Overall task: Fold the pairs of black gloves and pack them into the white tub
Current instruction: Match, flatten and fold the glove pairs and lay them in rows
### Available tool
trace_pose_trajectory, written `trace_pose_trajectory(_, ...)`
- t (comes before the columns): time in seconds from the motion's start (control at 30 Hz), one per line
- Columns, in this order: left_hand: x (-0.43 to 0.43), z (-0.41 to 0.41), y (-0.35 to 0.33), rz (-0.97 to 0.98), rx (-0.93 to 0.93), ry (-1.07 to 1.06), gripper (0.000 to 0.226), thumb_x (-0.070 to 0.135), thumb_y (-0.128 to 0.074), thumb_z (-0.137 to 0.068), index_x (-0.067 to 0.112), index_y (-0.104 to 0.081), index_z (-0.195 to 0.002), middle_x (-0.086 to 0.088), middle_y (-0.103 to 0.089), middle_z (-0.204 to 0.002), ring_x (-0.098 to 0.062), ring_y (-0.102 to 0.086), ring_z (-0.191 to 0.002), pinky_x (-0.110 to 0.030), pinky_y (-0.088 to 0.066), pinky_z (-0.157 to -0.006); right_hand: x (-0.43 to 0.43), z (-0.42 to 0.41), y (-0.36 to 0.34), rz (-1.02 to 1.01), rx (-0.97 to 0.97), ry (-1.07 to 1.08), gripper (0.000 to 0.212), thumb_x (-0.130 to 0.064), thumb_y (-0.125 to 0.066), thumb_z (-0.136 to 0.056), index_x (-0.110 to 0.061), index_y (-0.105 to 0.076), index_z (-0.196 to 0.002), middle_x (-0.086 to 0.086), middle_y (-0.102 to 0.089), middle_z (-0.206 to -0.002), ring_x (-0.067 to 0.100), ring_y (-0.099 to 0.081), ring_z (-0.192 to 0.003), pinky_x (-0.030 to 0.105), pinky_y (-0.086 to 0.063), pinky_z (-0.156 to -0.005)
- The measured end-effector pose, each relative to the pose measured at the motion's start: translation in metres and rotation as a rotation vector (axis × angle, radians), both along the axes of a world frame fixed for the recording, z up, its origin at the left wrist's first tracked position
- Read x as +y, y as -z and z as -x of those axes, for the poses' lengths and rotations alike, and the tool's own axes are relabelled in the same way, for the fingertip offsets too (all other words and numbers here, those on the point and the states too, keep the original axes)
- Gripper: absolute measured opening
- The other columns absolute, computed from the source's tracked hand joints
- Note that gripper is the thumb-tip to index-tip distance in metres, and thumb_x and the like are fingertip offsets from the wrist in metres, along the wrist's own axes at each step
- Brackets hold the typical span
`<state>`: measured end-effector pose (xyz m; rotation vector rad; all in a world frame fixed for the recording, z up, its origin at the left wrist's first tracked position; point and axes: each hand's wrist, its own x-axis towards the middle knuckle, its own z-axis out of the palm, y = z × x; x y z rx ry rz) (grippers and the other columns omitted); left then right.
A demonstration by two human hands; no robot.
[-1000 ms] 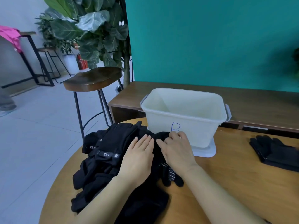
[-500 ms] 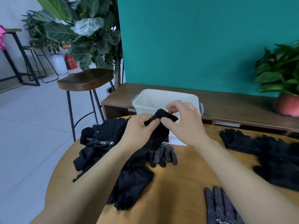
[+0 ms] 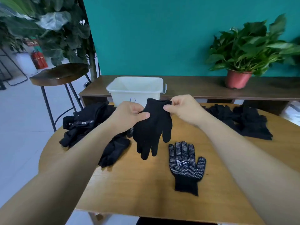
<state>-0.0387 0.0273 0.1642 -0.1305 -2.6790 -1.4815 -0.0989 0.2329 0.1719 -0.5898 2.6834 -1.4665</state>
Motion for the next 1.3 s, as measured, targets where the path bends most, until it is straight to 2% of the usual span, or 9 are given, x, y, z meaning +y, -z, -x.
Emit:
trace_pose_trajectory(0.17, 0.022, -0.004, 0.013, 0.109, -0.028, 0.054, 0.021, 0.024, -0.068, -0.094, 0.008, -0.07, -0.08, -0.018, -0.072, -0.086, -0.036, -0.068, -0.082, -0.044, -0.056, -0.079, 0.029, -0.02, 0.008, -0.039, -0.017, 0.058, 0.029, -0.021, -0.065, -0.092, -0.003, -0.057, -0.07, 0.008, -0.065, -0.07, 0.008, -0.043, -0.054, 0.024, -0.036, -0.056)
trace_pose_trajectory(0.27, 0.033, -0.003, 0.018, 0.118, -0.006, 0.078, 0.019, 0.018, -0.068, -0.094, 0.002, -0.071, -0.084, -0.019, -0.071, -0.087, -0.022, -0.064, -0.073, -0.035, -0.052, -0.073, 0.04, -0.025, 0.013, -0.037, -0.038, 0.074, 0.031, -0.022, -0.065, -0.093, 0.002, -0.059, -0.074, 0.01, -0.068, -0.074, 0.016, -0.048, -0.065, 0.029, -0.04, -0.063)
trace_pose_trajectory(0.47, 0.044, 0.002, 0.025, 0.101, -0.051, 0.115, 0.005, 0.011, -0.068, -0.093, 0.009, -0.073, -0.094, 0.001, -0.076, -0.084, -0.012, -0.073, -0.081, -0.022, -0.057, -0.073, 0.054, -0.027, 0.014, -0.066, -0.009, 0.115, 0.034, -0.023, -0.061, -0.095, -0.008, -0.047, -0.068, 0.001, -0.05, -0.063, 0.012, -0.035, -0.055, 0.021, -0.031, -0.05)
trace_pose_trajectory(0.63, 0.071, 0.013, 0.032, 0.03, -0.159, 0.219, 0.009, 0.007, -0.066, -0.094, 0.014, -0.066, -0.087, 0.015, -0.071, -0.07, 0.004, -0.065, -0.064, -0.008, -0.045, -0.064, 0.081, -0.019, 0.024, -0.002, -0.032, 0.17, 0.037, -0.027, -0.046, -0.103, -0.015, -0.031, -0.07, 0.006, -0.034, -0.073, 0.018, -0.032, -0.064, 0.033, -0.026, -0.061)
trace_pose_trajectory(0.8, 0.112, 0.037, 0.056, 0.034, -0.231, 0.255, 0.011, 0.006, -0.063, -0.095, 0.016, -0.062, -0.099, -0.004, -0.077, -0.094, -0.014, -0.072, -0.087, -0.025, -0.053, -0.08, 0.13, -0.009, 0.045, 0.025, -0.068, 0.298, 0.034, -0.028, -0.045, -0.102, -0.014, -0.032, -0.075, 0.005, -0.033, -0.071, 0.018, -0.034, -0.066, 0.034, -0.031, -0.065)
trace_pose_trajectory(1.0, 0.177, 0.066, 0.072, 0.117, -0.156, 0.293, 0.011, -0.007, -0.058, -0.093, 0.003, -0.063, -0.093, 0.006, -0.069, -0.066, 0.001, -0.061, -0.055, -0.017, -0.05, -0.058, 0.184, 0.01, 0.056, 0.019, -0.042, 0.366, 0.033, -0.026, -0.049, -0.101, -0.013, -0.036, -0.073, 0.005, -0.038, -0.071, 0.015, -0.036, -0.063, 0.03, -0.032, -0.06)
trace_pose_trajectory(1.1, 0.202, 0.082, 0.079, 0.099, -0.044, 0.228, 0.01, -0.004, -0.064, -0.089, 0.006, -0.067, -0.088, -0.012, -0.074, -0.087, -0.015, -0.066, -0.077, -0.044, -0.057, -0.08, 0.205, 0.007, 0.05, 0.092, 0.004, 0.334, 0.033, -0.02, -0.057, -0.097, -0.014, -0.037, -0.071, -0.005, -0.036, -0.058, 0.007, -0.03, -0.05, 0.019, -0.03, -0.049)
trace_pose_trajectory(1.17, 0.213, 0.085, 0.093, 0.136, -0.027, 0.219, 0.017, 0.003, -0.068, -0.088, 0.02, -0.07, -0.092, -0.005, -0.075, -0.097, -0.018, -0.069, -0.089, -0.042, -0.056, -0.086, 0.217, -0.003, 0.053, 0.052, 0.009, 0.244, 0.025, -0.013, -0.064, -0.092, -0.012, -0.049, -0.072, -0.013, -0.051, -0.057, 0.004, -0.043, -0.048, 0.014, -0.037, -0.053)
trace_pose_trajectory(1.3, 0.226, 0.066, 0.142, 0.421, -0.088, 0.256, 0.027, 0.008, -0.065, -0.092, 0.02, -0.071, -0.115, 0.002, -0.07, -0.117, -0.015, -0.064, -0.104, -0.027, -0.048, -0.095, 0.231, -0.031, 0.099, -0.265, -0.118, 0.168, 0.018, -0.006, -0.07, -0.082, -0.024, -0.068, -0.078, -0.008, -0.072, -0.094, -0.002, -0.06, -0.067, 0.025, -0.046, -0.063)
